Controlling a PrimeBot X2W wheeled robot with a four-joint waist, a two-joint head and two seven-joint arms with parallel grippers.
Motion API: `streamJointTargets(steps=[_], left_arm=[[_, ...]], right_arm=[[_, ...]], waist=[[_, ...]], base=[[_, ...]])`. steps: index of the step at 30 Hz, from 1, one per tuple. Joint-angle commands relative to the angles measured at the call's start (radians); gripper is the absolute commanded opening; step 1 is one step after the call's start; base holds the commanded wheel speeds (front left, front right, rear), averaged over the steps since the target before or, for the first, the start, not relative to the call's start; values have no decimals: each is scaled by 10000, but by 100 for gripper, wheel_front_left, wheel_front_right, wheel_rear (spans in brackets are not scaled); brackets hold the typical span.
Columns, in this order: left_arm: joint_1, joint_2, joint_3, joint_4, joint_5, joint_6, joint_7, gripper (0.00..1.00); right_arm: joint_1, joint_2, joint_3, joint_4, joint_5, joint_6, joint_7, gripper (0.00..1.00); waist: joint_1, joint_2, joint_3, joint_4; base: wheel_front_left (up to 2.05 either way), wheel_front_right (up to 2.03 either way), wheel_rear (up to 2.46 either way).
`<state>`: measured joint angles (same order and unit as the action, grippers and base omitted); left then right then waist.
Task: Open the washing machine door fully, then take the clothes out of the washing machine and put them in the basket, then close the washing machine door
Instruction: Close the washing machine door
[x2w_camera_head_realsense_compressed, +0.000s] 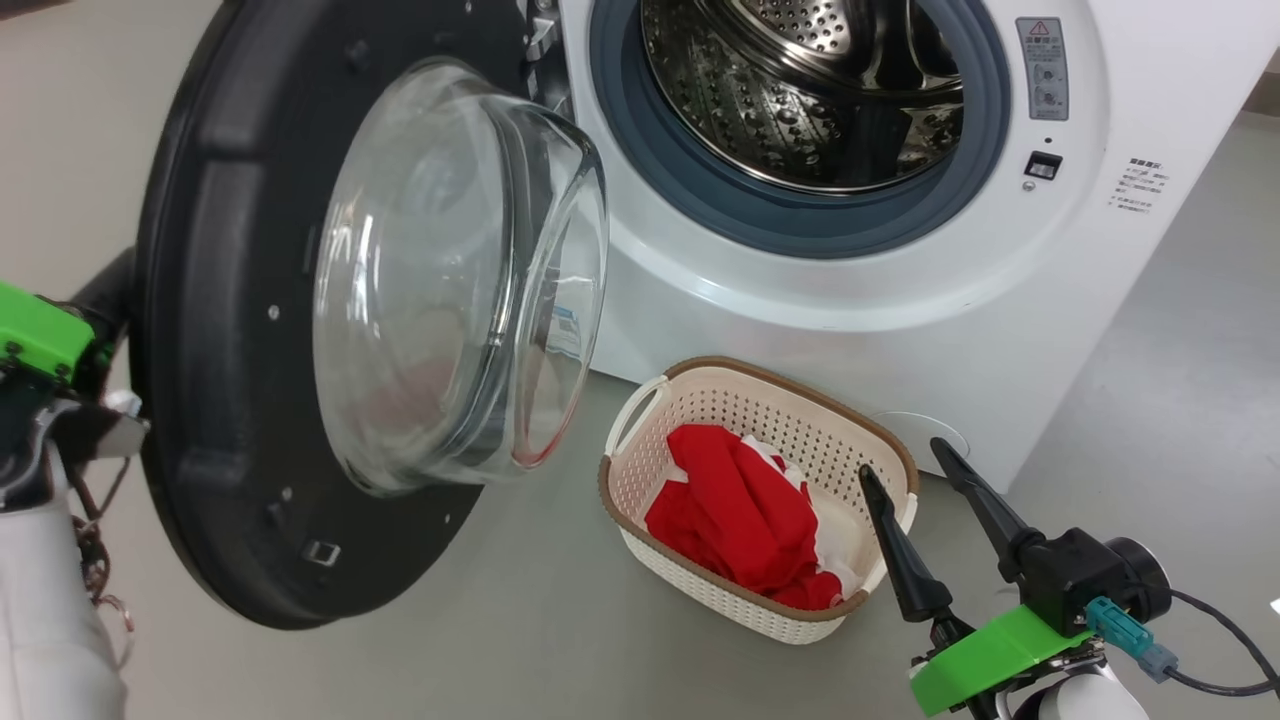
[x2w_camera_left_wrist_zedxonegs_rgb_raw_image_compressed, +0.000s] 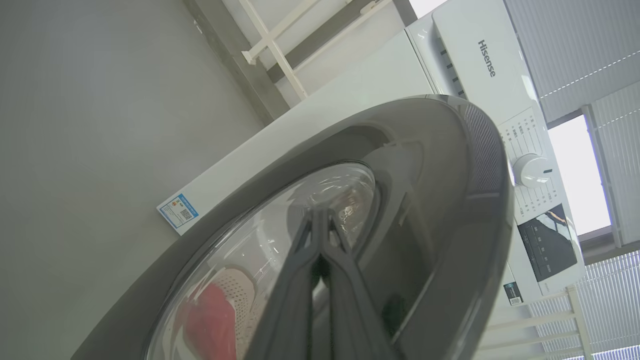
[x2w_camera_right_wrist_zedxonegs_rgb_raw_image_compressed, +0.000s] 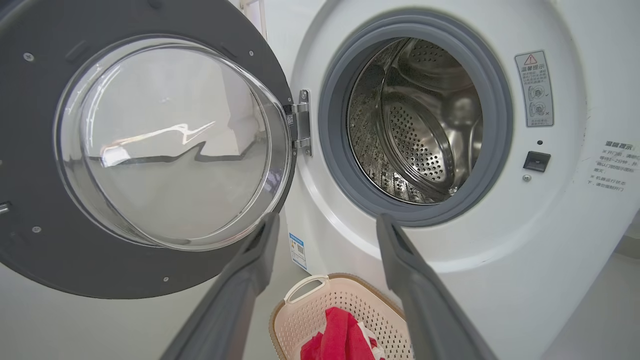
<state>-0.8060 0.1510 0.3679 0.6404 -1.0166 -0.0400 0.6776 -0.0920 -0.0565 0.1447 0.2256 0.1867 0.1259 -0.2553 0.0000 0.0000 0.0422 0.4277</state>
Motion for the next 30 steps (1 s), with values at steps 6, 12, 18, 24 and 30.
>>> streamJointTargets(steps=[6, 12, 18, 24, 30], left_arm=[[718, -163, 43, -1438, -215, 178, 493, 0], [1242, -470, -25, -2391, -416, 462, 815, 0], [1585, -724, -180, -3055, -691, 669, 1062, 0], [1875, -884, -440, -3400, -961, 786, 1167, 0], [2030, -952, -643, -3578, -1254, 875, 1170, 0]], right_arm=[[-230, 47, 175, -224, 84, 48, -65, 100], [-197, 55, 209, -202, 127, 48, -65, 100], [-139, 59, 239, -206, 176, 48, -65, 100], [-89, 61, 280, -195, 269, 48, -65, 100], [-45, 61, 310, -213, 310, 48, -65, 100]], waist=[[0, 0, -97, -211], [0, 0, -196, -385], [0, 0, -309, -511], [0, 0, -448, -734], [0, 0, -492, -958]], base=[[0, 0, 0], [0, 0, 0], [0, 0, 0], [0, 0, 0], [0, 0, 0]])
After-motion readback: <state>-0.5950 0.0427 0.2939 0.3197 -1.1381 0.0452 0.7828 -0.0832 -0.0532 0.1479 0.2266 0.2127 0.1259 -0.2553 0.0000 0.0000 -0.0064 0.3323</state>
